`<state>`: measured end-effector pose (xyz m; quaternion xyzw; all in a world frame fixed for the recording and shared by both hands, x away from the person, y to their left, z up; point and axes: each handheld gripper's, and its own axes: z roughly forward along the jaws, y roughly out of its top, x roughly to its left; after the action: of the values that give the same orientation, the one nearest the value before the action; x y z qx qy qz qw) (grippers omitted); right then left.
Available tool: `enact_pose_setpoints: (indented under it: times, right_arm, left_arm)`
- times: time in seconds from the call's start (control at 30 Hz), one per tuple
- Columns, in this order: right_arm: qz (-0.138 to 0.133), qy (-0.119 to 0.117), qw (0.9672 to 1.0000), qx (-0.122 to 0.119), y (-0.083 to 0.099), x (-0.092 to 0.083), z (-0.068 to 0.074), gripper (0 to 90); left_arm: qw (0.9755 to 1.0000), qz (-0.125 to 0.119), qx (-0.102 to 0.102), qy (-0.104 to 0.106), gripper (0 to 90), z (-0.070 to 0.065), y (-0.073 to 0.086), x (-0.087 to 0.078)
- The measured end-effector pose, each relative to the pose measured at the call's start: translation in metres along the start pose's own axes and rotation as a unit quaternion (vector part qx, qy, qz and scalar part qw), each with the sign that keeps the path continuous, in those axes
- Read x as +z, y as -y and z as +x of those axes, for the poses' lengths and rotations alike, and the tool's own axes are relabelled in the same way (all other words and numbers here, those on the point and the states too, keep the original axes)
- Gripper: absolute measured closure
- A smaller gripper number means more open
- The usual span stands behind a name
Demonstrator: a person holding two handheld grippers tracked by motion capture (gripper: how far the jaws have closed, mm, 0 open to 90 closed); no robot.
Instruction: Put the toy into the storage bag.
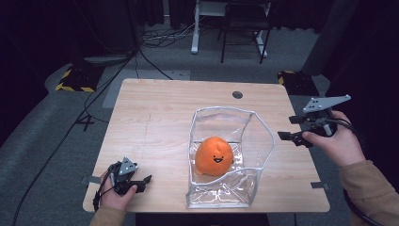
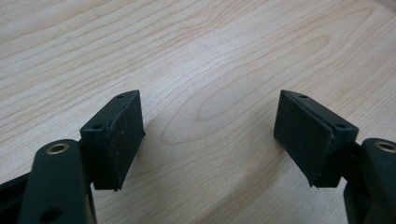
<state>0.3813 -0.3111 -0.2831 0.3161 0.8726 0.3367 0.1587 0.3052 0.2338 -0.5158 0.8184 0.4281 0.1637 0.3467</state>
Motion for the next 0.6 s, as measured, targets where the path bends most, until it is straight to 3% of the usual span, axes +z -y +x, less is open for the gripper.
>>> enact_pose_setpoints:
  times: [0.37, 0.6]
  right_arm:
    - [0.013, 0.006, 0.999, 0.042, 0.04, 0.005, -0.018, 21.1]
    - [0.018, 0.0, 0.9976, 0.067, 0.068, 0.021, -0.026, 17.6]
  left_arm:
    - [1.0, 0.0, 0.0, 0.0, 24.6, 0.0, 0.0, 0.0]
    - [1.0, 0.0, 0.0, 0.0, 24.5, 0.0, 0.0, 0.0]
